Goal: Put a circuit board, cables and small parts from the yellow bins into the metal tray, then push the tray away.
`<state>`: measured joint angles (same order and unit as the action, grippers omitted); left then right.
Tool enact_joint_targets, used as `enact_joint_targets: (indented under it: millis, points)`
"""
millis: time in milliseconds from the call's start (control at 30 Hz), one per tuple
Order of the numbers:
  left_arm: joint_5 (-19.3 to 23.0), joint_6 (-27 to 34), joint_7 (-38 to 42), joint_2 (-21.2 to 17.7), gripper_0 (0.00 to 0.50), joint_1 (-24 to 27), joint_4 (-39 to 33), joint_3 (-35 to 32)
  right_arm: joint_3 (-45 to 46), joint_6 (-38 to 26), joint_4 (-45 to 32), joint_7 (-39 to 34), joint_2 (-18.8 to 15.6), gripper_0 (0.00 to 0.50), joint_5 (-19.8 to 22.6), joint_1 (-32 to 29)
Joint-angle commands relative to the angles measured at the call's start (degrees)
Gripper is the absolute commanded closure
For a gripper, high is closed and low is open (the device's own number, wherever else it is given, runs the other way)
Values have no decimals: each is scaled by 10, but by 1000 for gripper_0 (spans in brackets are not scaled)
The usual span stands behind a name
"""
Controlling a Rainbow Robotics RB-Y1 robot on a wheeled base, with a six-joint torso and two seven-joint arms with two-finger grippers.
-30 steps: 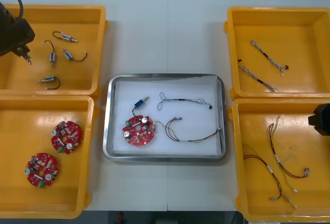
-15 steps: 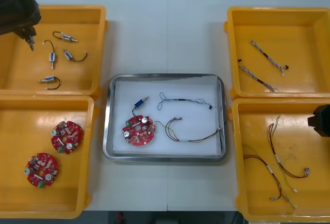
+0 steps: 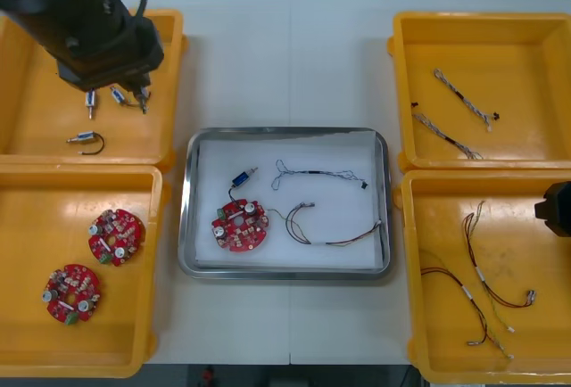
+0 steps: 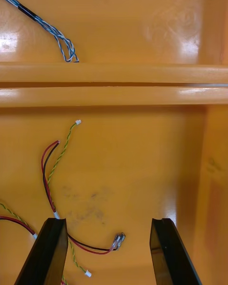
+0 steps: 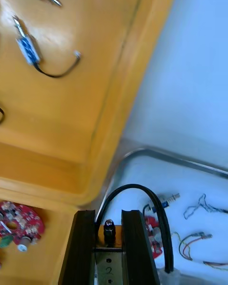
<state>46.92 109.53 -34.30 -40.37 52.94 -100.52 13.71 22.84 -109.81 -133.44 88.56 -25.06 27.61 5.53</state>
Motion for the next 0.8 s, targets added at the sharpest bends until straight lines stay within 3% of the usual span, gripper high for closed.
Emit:
enact_joint_targets:
  millis: [33,400,567,800]
  points:
    - [10,-11,-30,28,500,-2,-34,60,-4,-2,-18,-18,5,0,-4,-8]
    - [-14,-100,-26,76,500,-2,-13,163,-4,-2,-19,-20,5,0,4,-8]
    - [-32,-169,-28,97,500,-2,24,227,-8,-2,-19,-27,5,0,10,-10]
    - [-58,-214,-36,114,497,-2,66,266,-18,-2,-19,-35,17,0,11,-18]
